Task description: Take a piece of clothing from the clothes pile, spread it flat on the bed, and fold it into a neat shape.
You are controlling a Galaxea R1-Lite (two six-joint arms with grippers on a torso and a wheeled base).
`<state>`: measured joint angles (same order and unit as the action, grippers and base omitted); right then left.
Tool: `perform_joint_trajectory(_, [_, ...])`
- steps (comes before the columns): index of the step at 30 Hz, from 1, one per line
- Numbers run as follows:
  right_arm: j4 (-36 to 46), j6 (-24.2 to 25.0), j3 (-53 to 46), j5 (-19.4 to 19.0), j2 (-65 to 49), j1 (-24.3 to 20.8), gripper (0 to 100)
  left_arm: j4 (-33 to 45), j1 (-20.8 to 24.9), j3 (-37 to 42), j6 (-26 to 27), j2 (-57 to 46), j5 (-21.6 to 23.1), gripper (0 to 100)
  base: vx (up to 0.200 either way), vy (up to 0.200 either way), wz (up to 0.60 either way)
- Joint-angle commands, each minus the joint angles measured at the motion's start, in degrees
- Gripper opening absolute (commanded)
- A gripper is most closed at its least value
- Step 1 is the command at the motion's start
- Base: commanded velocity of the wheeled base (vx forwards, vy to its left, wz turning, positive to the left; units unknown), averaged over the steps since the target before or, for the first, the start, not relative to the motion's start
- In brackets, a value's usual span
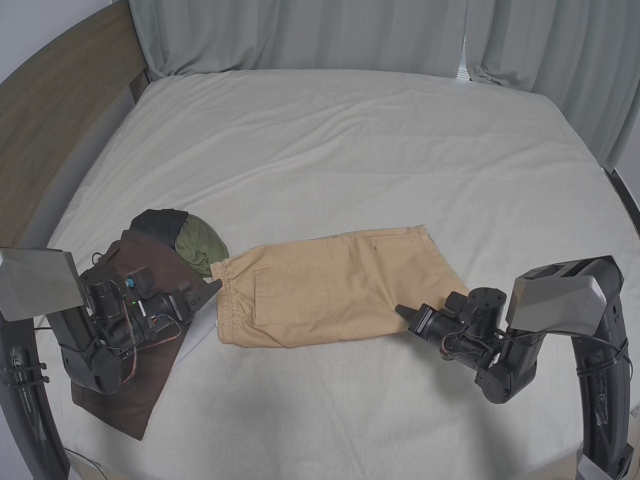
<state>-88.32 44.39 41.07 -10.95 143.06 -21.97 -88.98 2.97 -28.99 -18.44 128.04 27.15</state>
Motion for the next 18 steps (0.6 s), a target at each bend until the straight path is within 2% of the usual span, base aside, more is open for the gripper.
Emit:
perform_joint_trajectory(1, [0.0,-1.4,-4.7,0.0,-3.4,-0.1,0,-0.1,-0.6,0.1,-0.2,-1.1,0.4,100,0.0,0.0,0.0])
perform_joint_trajectory(10, [0.0,-1.7,-13.3,0.2,-7.4,0.1,0,-0.1,-0.8,0.4,-0.1,-1.3,0.4,100,0.0,0.0,0.0])
perform_joint_trajectory(14, [0.0,-4.7,-16.7,2.9,-7.9,0.2,0,-0.1,-0.7,0.7,0.0,-1.4,0.5,100,0.0,0.0,0.0])
perform_joint_trajectory(18, [0.0,-5.1,-19.4,3.3,-8.4,0.1,0,-0.1,-0.7,0.7,-0.1,-1.7,0.5,100,0.0,0.0,0.0])
